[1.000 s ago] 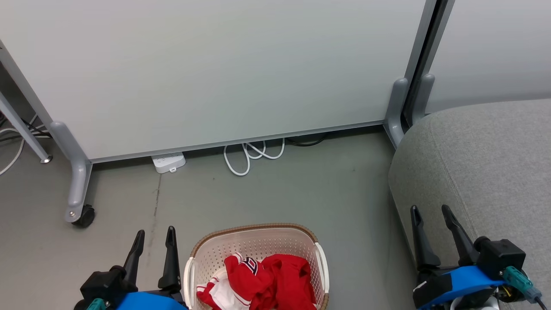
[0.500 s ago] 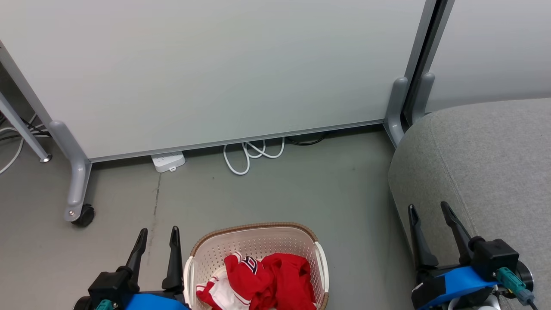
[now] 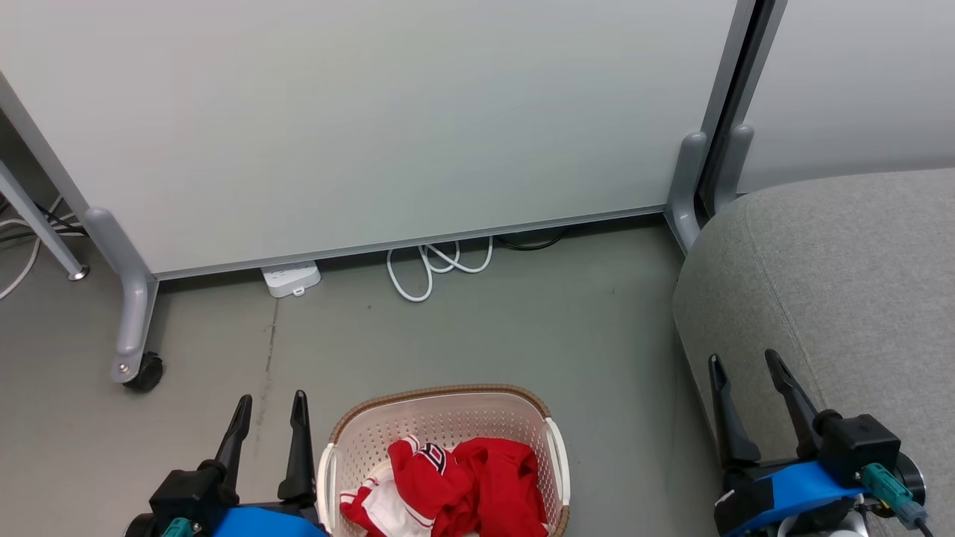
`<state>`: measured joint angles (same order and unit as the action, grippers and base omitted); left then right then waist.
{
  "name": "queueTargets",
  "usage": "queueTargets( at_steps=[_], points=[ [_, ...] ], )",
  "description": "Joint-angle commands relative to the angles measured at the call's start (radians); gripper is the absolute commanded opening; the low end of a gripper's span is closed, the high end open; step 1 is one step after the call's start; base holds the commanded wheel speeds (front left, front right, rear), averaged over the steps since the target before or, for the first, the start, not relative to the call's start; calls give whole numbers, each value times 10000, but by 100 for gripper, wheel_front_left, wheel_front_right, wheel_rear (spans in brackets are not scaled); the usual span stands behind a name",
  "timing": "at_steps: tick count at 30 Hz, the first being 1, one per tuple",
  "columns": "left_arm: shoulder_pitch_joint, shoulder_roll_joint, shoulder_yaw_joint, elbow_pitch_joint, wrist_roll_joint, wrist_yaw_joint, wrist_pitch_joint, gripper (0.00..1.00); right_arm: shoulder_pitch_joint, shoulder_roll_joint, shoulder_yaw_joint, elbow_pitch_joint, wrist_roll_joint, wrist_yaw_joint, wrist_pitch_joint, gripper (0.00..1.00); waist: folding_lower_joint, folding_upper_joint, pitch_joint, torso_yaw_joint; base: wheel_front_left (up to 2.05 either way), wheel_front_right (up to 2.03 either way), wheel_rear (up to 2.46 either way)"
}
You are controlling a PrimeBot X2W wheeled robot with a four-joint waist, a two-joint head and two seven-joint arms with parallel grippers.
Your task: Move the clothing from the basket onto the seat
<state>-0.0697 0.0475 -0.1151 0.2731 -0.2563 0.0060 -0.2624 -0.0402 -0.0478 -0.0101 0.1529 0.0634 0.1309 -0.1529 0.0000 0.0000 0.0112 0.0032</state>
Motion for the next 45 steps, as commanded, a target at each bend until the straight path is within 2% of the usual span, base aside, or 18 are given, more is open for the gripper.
queueTargets(
  at_steps=[1,5,9,15,22,29,36,43,45],
  points=[
    [-92,54,-17,10,-33,-20,-38,100,11,-44,-30,0,47,-3,-60,100,0,0,20,8,0,0,0],
    [-156,52,-59,13,-2,-69,-36,100,-133,-43,23,-96,128,-3,-103,100,0,0,271,-92,0,0,0],
    [-404,151,-3,191,122,-211,-36,100,-525,-43,281,-234,287,-3,-236,100,0,0,990,-519,0,0,0],
    [-1227,534,22,892,252,-375,-9,100,-1424,-38,797,-403,686,-3,-527,100,0,0,2860,-1508,0,0,0],
    [-2538,1285,-13,2234,416,-642,484,100,-2503,-32,1348,-223,1253,-3,-942,100,0,0,5122,-2721,0,0,0],
    [-3969,2154,-269,3722,737,-874,1248,100,-3000,-21,1794,-30,2172,-3,-1119,100,0,0,6741,-3561,0,0,0],
    [-4728,3003,-94,4403,854,-692,2089,100,-3192,-18,2328,-474,3024,-3,-1116,100,0,0,7903,-4368,0,0,0],
    [-5089,3382,81,4548,719,-490,2622,100,-3346,-20,2586,-716,3380,-3,-1116,100,0,0,8494,-4682,0,0,0],
    [-5137,3452,157,4627,689,-303,2805,100,-3359,-23,2640,-772,3478,-5,-1118,100,0,0,8600,-4741,0,0,0]
  ],
)
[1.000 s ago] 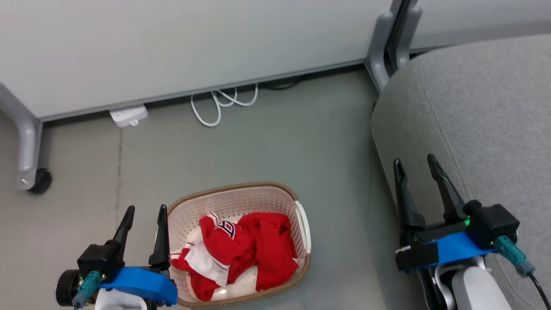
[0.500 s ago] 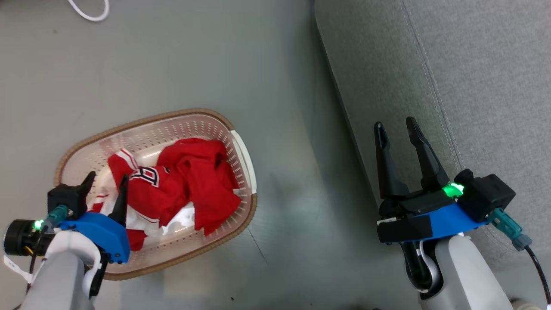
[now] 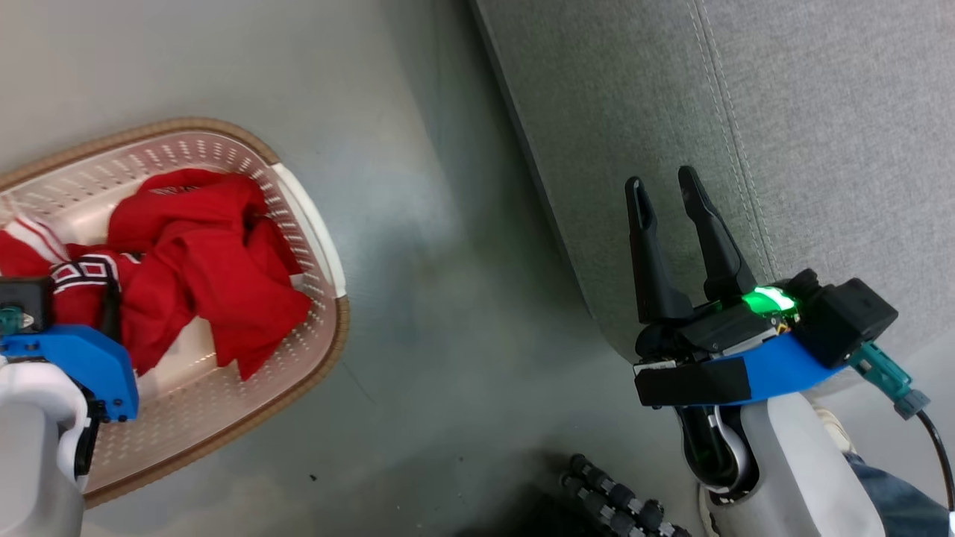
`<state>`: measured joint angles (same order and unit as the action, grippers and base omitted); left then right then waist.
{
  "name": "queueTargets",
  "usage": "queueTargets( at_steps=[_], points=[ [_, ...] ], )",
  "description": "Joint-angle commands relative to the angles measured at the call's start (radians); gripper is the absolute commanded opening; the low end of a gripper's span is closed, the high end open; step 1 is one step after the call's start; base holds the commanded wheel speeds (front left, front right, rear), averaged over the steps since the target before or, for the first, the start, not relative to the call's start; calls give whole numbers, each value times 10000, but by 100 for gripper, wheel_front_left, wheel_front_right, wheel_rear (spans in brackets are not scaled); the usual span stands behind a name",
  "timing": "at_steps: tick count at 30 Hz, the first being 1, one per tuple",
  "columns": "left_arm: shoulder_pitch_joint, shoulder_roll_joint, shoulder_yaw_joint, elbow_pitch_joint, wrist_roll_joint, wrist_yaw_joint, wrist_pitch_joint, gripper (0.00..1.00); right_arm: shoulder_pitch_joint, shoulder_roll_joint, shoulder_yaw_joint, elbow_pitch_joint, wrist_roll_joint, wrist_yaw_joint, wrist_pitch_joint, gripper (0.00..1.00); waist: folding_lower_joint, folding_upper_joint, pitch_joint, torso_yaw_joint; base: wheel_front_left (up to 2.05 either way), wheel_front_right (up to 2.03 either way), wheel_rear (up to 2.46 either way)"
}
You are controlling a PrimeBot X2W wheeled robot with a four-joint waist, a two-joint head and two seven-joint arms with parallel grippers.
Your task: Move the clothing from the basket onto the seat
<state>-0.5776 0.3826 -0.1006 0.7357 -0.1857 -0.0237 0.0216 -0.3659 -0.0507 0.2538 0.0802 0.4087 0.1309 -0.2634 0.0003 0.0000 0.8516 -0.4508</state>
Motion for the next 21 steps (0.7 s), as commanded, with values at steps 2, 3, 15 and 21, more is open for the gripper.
queueTargets(
  at_steps=[2,3,15,21],
  points=[
    [-140,58,120,80,-120,131,129,100,-97,7,48,-82,109,-5,-13,100,-3,0,257,-222,0,0,0],
    [-179,37,165,115,-174,170,204,50,-119,6,68,-103,126,-3,-13,100,-3,0,277,-226,0,0,0],
    [-133,-360,-93,333,-378,192,-78,0,-292,4,-10,-22,17,-3,-14,100,-3,0,125,4,0,0,0],
    [-274,-689,-496,736,-237,1,-299,0,-259,0,-157,263,-381,-3,-14,100,-3,0,-522,428,0,0,0]
  ],
)
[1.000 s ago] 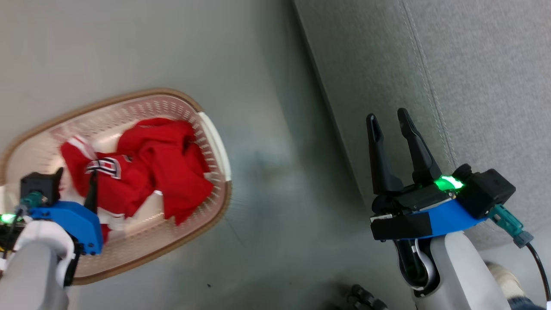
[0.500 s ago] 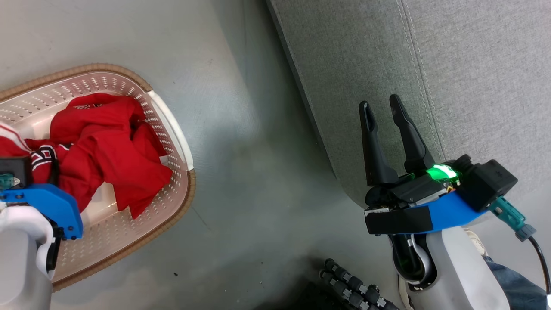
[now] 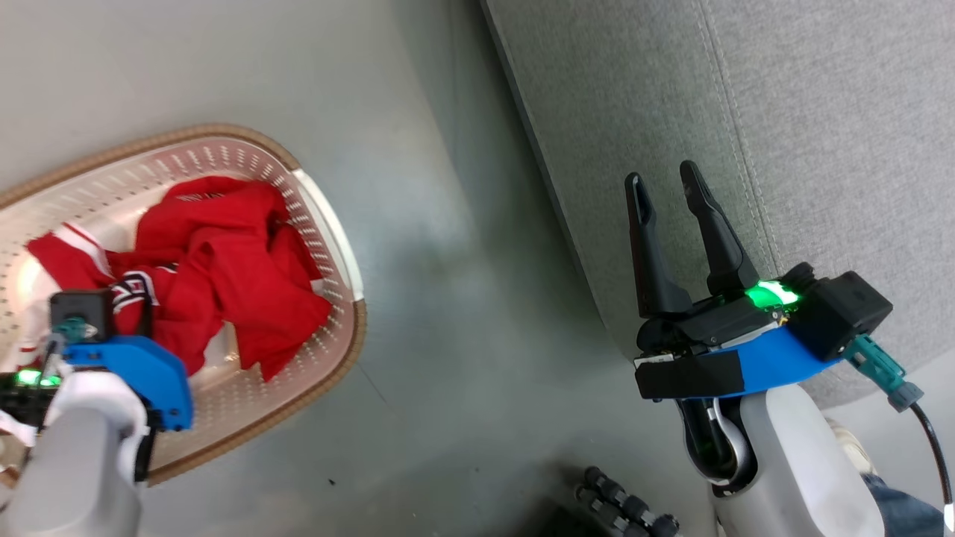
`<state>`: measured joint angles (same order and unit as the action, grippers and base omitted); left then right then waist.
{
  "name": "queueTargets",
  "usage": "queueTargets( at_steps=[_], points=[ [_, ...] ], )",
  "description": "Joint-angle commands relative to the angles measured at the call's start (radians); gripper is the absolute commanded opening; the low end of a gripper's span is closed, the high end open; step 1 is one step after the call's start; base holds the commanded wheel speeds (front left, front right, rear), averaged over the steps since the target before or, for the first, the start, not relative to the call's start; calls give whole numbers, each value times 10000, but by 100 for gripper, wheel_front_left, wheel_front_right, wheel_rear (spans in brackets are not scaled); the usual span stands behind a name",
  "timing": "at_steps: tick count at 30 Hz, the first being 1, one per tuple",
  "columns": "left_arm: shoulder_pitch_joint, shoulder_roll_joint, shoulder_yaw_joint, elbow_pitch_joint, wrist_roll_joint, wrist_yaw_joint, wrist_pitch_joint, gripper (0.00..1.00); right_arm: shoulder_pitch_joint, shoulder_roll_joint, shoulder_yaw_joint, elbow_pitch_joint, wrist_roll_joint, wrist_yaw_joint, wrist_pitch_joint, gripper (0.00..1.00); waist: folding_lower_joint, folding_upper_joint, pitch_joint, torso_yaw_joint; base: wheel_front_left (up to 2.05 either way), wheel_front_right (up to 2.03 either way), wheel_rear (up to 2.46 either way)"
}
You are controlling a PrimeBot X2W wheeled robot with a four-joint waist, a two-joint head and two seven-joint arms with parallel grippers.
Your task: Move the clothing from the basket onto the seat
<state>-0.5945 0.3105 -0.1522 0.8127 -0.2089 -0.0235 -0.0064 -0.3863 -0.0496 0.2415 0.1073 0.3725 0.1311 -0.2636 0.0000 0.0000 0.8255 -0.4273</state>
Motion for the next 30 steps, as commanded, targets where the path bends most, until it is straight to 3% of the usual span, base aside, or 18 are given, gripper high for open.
queueTargets(
  at_steps=[1,11,16,21,30],
  points=[
    [-142,-125,-64,81,-22,-38,-105,0,-25,-12,-75,66,-153,-5,-12,100,0,0,-504,345,0,0,0],
    [-334,-1806,-1120,1419,38,-654,-1368,0,641,-26,-224,936,-1495,-7,-9,100,0,0,-3652,2190,0,0,0],
    [-168,-2366,-1766,1932,-109,-934,-1858,0,1211,-22,-393,1427,-1952,-7,-9,100,0,0,-5225,3064,0,0,0],
    [-118,-2583,-2662,1917,-588,-1065,-2013,0,1701,-22,-421,1660,-2090,-7,145,100,0,0,-6392,3662,0,0,0],
    [-283,-2582,-5623,-148,-3377,-1079,-1363,0,2371,-21,-387,1640,-2059,-7,520,100,0,0,-7780,4272,0,0,0]
  ],
)
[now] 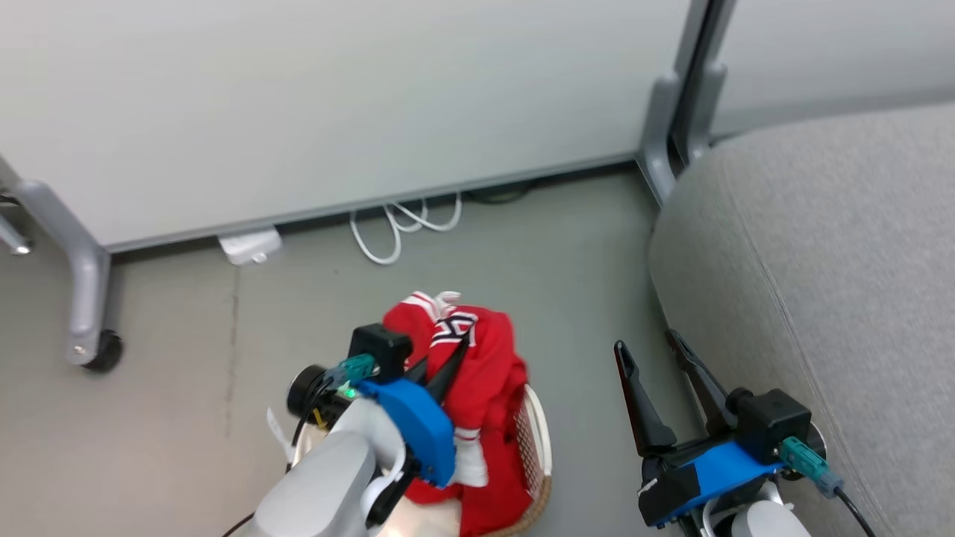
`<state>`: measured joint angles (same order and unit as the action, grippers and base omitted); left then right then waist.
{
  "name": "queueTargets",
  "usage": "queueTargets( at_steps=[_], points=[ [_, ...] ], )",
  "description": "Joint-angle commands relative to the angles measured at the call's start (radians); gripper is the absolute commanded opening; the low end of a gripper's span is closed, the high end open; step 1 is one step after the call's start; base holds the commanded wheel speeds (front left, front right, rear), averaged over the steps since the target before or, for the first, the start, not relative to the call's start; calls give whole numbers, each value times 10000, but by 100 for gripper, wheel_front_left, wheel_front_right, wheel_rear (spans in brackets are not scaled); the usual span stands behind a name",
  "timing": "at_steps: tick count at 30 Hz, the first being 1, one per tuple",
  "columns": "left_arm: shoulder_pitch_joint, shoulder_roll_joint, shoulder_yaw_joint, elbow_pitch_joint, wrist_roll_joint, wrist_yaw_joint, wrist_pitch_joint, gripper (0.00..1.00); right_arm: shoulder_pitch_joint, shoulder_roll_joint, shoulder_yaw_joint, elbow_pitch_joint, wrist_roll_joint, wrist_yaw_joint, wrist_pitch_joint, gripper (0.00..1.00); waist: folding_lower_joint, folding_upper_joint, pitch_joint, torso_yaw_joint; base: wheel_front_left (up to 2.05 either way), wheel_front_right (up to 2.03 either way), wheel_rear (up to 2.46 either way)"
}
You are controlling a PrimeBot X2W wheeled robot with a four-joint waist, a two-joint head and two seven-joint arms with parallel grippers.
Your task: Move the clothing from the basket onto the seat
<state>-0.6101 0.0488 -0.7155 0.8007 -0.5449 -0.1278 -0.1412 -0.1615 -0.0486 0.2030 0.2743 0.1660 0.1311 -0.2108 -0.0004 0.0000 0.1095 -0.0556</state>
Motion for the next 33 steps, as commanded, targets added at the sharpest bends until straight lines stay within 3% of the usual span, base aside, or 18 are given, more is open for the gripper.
queueTargets(
  at_steps=[1,12,33],
  points=[
    [-224,30,-223,-181,-208,-36,58,0,193,-31,-12,-68,-1,-5,35,100,4,0,-703,599,0,0,0],
    [-1586,31,-1792,-1182,-1855,-37,320,0,633,-31,88,-221,59,-7,227,100,4,0,-1326,714,0,0,0],
    [-2360,28,-3185,-1270,-3589,297,-41,0,623,-31,145,-269,-189,-5,500,100,4,0,-1551,525,0,0,0]
  ],
)
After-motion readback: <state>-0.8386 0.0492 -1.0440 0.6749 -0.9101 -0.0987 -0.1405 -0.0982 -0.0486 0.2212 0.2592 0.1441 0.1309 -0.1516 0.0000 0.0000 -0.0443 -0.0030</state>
